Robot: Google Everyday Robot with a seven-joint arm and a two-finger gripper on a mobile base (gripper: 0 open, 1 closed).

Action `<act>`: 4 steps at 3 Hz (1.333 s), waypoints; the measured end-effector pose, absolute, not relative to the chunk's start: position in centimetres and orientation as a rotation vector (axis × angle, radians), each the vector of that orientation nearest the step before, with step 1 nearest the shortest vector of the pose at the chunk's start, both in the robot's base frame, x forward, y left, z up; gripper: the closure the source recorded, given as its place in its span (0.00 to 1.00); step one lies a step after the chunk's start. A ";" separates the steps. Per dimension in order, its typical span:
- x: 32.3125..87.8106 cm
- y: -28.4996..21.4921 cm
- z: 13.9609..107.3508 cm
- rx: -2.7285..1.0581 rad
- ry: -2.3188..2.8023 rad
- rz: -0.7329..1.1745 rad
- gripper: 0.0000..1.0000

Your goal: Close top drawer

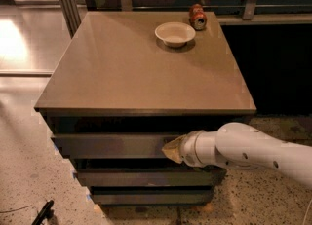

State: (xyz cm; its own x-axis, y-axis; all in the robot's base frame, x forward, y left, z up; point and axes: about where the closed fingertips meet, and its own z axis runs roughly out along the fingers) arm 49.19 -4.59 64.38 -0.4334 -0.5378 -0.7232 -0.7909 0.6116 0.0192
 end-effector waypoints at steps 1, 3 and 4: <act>48.8 -4.6 64.3 -1.069 2.153 0.495 1.00; 45.5 -7.9 65.1 -1.087 2.182 0.494 1.00; 45.5 -7.9 65.1 -1.087 2.182 0.494 0.82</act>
Offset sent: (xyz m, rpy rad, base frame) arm -0.0324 -0.0270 0.0095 -0.0233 0.0647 0.0635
